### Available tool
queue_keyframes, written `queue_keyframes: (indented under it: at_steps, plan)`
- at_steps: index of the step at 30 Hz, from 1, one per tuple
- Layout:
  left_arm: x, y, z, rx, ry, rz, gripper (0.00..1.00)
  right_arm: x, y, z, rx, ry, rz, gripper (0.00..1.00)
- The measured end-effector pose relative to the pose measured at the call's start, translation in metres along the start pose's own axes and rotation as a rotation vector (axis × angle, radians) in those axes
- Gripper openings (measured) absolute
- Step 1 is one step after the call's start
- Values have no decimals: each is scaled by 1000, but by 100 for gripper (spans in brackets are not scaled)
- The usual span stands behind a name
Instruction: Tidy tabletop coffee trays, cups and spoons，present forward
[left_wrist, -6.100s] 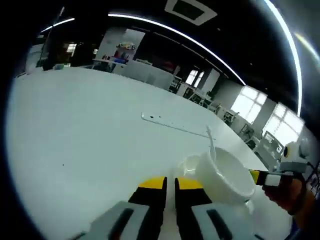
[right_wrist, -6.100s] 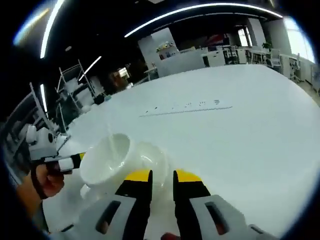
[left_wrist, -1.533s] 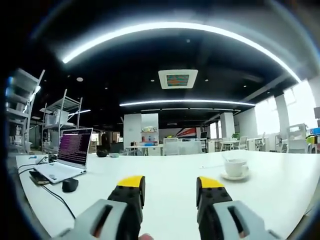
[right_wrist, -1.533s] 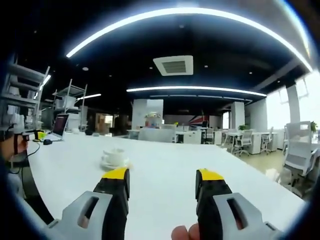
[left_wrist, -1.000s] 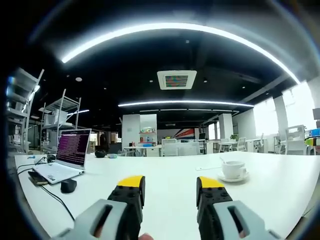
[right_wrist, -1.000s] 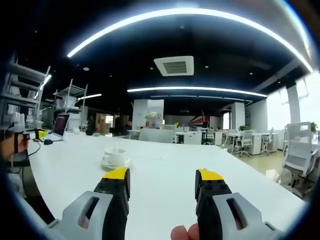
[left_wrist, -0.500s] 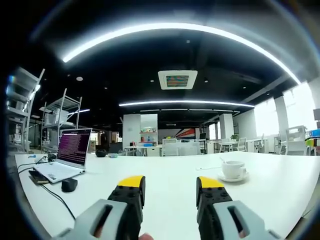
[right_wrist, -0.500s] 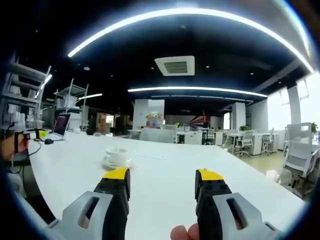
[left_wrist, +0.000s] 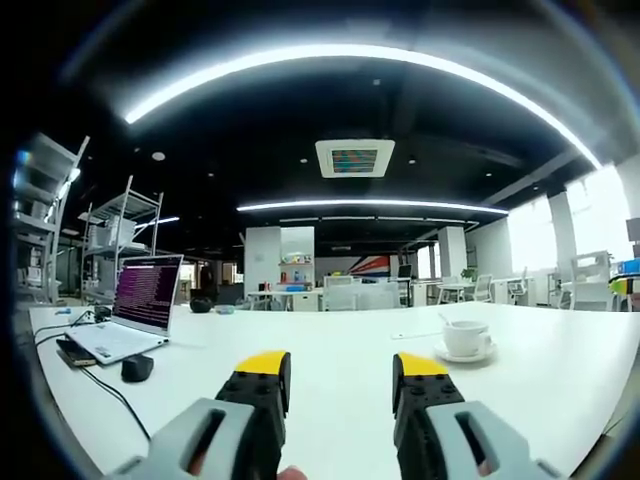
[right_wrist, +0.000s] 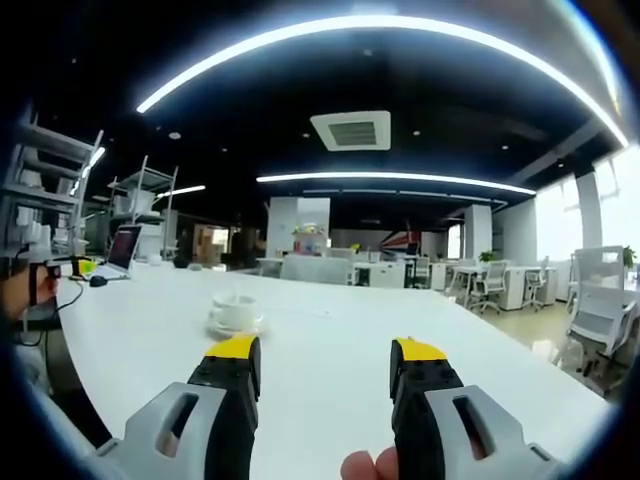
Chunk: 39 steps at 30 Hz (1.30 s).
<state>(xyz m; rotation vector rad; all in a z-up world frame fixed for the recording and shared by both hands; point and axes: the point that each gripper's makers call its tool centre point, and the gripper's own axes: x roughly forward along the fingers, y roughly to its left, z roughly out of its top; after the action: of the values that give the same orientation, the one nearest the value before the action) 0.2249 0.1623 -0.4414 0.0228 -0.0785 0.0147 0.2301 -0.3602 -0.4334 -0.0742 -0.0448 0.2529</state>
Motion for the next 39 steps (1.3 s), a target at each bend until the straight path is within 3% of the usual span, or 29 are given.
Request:
queue_keyframes:
  at_steps: [39]
  plan:
    - [1,-6,-2,4,14,-18,42,4,-8,-8,22,9,-7,51]
